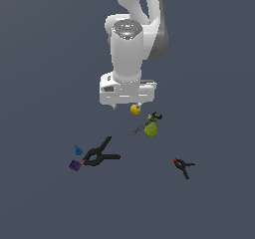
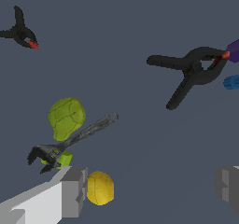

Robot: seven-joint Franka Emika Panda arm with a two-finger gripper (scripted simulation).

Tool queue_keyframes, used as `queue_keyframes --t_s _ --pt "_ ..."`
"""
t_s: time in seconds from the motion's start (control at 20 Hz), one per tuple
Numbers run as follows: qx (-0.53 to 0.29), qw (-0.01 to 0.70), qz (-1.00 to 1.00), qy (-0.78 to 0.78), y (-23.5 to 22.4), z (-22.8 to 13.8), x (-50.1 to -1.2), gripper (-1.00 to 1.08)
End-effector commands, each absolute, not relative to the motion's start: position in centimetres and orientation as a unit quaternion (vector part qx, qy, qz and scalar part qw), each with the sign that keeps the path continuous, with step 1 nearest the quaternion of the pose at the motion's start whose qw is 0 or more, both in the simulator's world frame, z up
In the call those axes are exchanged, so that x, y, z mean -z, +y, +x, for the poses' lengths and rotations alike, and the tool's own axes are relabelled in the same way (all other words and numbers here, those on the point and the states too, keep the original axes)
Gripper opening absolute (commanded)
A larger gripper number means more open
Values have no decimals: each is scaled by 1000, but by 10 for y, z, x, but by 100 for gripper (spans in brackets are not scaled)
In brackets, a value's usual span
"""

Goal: Pick up a designated object from a clutter of objects.

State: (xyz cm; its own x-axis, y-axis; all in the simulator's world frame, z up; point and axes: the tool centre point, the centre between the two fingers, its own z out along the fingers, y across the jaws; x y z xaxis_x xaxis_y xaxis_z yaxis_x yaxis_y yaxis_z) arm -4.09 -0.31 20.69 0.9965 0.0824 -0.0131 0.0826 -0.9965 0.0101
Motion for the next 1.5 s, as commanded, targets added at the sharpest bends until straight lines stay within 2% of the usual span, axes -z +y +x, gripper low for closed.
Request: queue_keyframes --t_s 0.0,0.45,0.85,1.15,1.45 --pt "5 5 999 53 5 -54 -187 100" --pt "3 3 995 96 30 -109 -124 100" --pt "1 1 992 124 42 -152 -91 100" --pt "0 0 991 134 46 -169 -81 100" --pt "0 0 991 135 46 -171 -79 100"
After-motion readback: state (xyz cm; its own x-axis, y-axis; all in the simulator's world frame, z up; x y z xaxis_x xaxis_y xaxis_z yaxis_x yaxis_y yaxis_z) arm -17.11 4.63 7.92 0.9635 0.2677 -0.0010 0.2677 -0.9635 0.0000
